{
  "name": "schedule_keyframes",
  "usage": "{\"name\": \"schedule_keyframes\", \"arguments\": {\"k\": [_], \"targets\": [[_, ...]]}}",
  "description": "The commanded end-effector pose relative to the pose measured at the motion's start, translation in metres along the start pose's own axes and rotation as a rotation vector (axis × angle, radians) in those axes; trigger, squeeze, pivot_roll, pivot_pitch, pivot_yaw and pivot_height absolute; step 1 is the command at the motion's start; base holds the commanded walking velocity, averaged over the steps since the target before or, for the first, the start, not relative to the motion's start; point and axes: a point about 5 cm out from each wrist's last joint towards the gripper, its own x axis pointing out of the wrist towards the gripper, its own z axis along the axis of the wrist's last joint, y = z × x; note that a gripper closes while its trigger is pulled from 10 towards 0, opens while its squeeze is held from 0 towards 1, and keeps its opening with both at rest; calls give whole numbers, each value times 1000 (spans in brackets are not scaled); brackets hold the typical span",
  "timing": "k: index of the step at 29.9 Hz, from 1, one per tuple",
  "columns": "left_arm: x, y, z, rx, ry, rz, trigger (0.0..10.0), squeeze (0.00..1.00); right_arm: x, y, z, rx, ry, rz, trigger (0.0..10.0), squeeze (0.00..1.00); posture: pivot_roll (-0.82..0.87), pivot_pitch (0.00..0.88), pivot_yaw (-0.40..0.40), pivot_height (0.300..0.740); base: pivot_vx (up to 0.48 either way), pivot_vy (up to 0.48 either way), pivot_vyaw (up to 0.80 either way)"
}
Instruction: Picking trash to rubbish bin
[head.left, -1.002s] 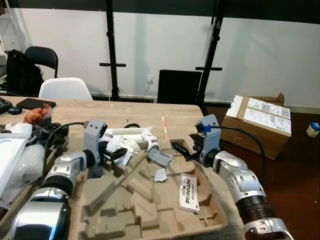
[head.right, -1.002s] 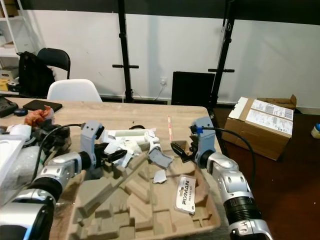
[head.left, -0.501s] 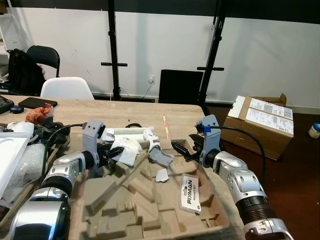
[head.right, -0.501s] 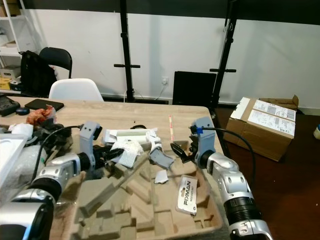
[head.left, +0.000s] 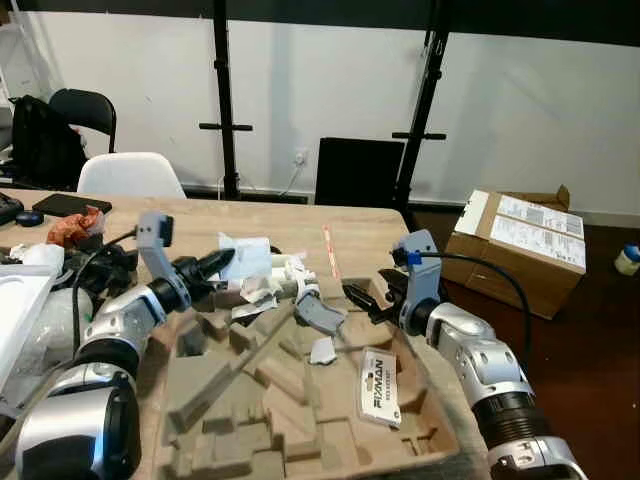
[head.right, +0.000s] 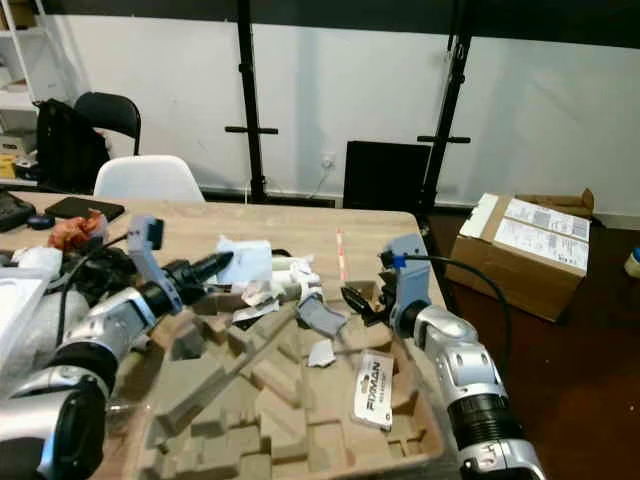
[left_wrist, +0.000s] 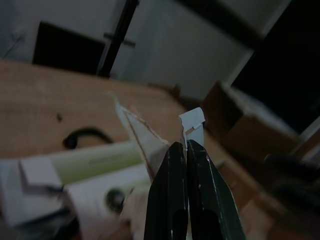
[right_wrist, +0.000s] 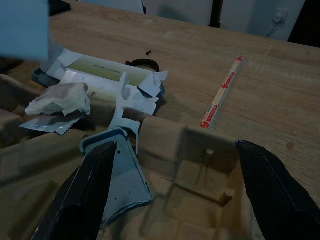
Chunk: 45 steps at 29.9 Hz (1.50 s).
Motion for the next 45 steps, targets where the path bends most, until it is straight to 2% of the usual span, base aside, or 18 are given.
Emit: {"name": "schedule_keyframes", "arguments": {"k": [1,3,5,9,10,11,12,13,14,15,16,18,19,20,22,25,32,45], "targets": [[0,-1,15,-10,-68,-25,0,0,0,1,-2,2,11,1,10000,0,3,89,-30,740,0,0,0],[0,-2,19,-31,-114,-35,0,0,0,1,-2,3,10,2,10000,0,4,89,-30,740,0,0,0],[2,-6,31,-105,-237,-82,0,0,0,1,-2,4,9,1,10000,0,8,88,-32,740,0,0,0],[3,-9,34,-126,-273,-110,0,0,1,1,-2,5,9,1,10000,0,9,86,-33,740,0,0,0],[5,-15,35,-150,-295,-151,0,0,1,1,-1,9,4,0,10000,0,12,84,-32,740,0,0,0],[8,-21,31,-108,-278,-163,0,0,1,1,0,8,-6,-5,10000,0,17,83,-32,740,0,0,0],[11,-27,25,-43,-245,-134,4824,0,2,1,2,15,-22,-9,10000,0,22,84,-32,740,0,0,0],[11,-27,25,-43,-245,-134,4824,0,2,1,2,15,-22,-9,10000,0,22,84,-32,740,0,0,0],[14,-31,20,9,-227,-107,8706,0,2,2,3,20,-35,-13,10000,0,25,85,-32,740,0,0,0],[14,-31,20,9,-227,-107,8706,0,2,2,3,20,-35,-13,10000,0,25,85,-32,740,0,0,0],[18,-31,16,100,-222,15,10000,0,2,2,4,28,-46,-12,10000,0,30,79,-37,740,0,0,0],[19,-46,8,212,-255,60,10000,0,3,6,5,38,-65,-2,10000,0,31,80,-43,740,0,0,0],[19,-46,8,212,-255,60,10000,0,3,6,5,38,-65,-2,10000,0,31,80,-43,740,0,0,0],[17,-59,5,236,-269,23,10000,0,5,9,7,39,-77,8,10000,0,36,75,-46,740,0,0,0],[17,-62,5,233,-270,15,10000,0,5,9,7,42,-81,11,10000,0,40,74,-48,740,0,0,0],[14,-79,15,219,-284,-50,10000,0,7,9,12,71,-110,14,10000,0,43,65,-48,740,0,0,0],[10,-77,17,227,-282,-18,10000,0,8,9,13,81,-115,15,10000,0,44,53,-53,740,0,0,0],[7,-89,5,242,-211,-5,10000,0,8,10,11,61,-100,23,10000,0,41,42,-52,740,0,0,0]]}}
